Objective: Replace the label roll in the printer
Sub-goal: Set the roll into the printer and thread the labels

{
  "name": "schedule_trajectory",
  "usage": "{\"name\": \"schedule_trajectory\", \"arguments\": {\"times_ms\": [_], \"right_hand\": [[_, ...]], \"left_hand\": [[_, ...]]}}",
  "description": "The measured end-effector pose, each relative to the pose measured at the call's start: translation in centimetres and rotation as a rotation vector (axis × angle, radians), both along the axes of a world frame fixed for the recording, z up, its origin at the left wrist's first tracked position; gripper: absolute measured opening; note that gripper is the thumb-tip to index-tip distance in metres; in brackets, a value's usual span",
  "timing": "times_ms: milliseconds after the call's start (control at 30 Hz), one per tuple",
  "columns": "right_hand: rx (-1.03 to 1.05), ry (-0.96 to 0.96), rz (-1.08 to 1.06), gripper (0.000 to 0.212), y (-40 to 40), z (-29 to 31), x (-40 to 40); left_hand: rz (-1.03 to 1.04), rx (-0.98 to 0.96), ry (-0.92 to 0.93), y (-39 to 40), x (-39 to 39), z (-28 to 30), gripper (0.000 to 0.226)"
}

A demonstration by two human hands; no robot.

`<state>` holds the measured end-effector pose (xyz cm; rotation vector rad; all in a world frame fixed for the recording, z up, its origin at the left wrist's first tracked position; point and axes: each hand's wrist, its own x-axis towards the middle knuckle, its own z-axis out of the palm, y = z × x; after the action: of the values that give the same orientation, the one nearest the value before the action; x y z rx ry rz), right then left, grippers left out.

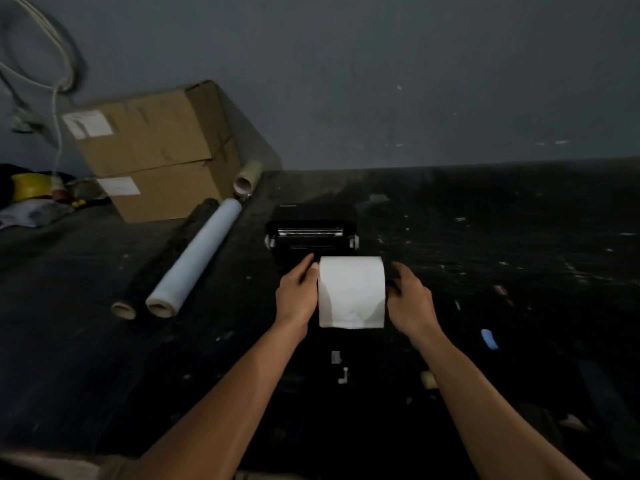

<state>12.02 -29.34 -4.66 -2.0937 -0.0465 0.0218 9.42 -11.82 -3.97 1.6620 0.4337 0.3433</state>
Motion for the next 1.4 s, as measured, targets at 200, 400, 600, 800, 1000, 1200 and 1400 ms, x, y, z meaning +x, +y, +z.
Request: {"name": "schedule_trajectory", "arguments": {"times_ms": [200, 400, 600, 800, 1000, 1200, 1400], "right_hand": [[-0.040, -0.013, 0.029, 0.046, 5.7, -1.6, -1.3], [-0.033, 0.024, 0.054, 0.043, 6.8, -3.4, -1.8], [-0.079, -0.007, 0.086, 0.043, 7.1, -4.7, -1.4], [-0.084, -0.037, 0.082, 0.048, 7.0, -6.4, 0.2], [-0.087, -0.064, 0.102, 0.053, 6.6, -7.6, 1.4], [-0.095, -0.107, 0.100, 0.052, 6.3, -8.4, 1.6], [-0.124, -0.160, 0.084, 0.049, 6.5, -9.4, 1.0]], "left_hand": [[-0.049, -0.040, 0.055, 6.5, -1.4, -1.6, 0.040], [-0.102, -0.089, 0.112, 8.6, -1.9, -3.1, 0.040], [-0.126, 0.009, 0.136, 9.0, -1.6, -4.2, 0.041], [-0.104, 0.087, 0.133, 8.8, -0.7, -4.9, 0.044], [-0.091, 0.104, 0.120, 8.2, 0.0, -5.3, 0.048], [-0.088, 0.169, 0.114, 7.7, -0.1, -5.7, 0.046], [-0.076, 0.177, 0.115, 7.5, -0.3, -5.7, 0.046]]}}
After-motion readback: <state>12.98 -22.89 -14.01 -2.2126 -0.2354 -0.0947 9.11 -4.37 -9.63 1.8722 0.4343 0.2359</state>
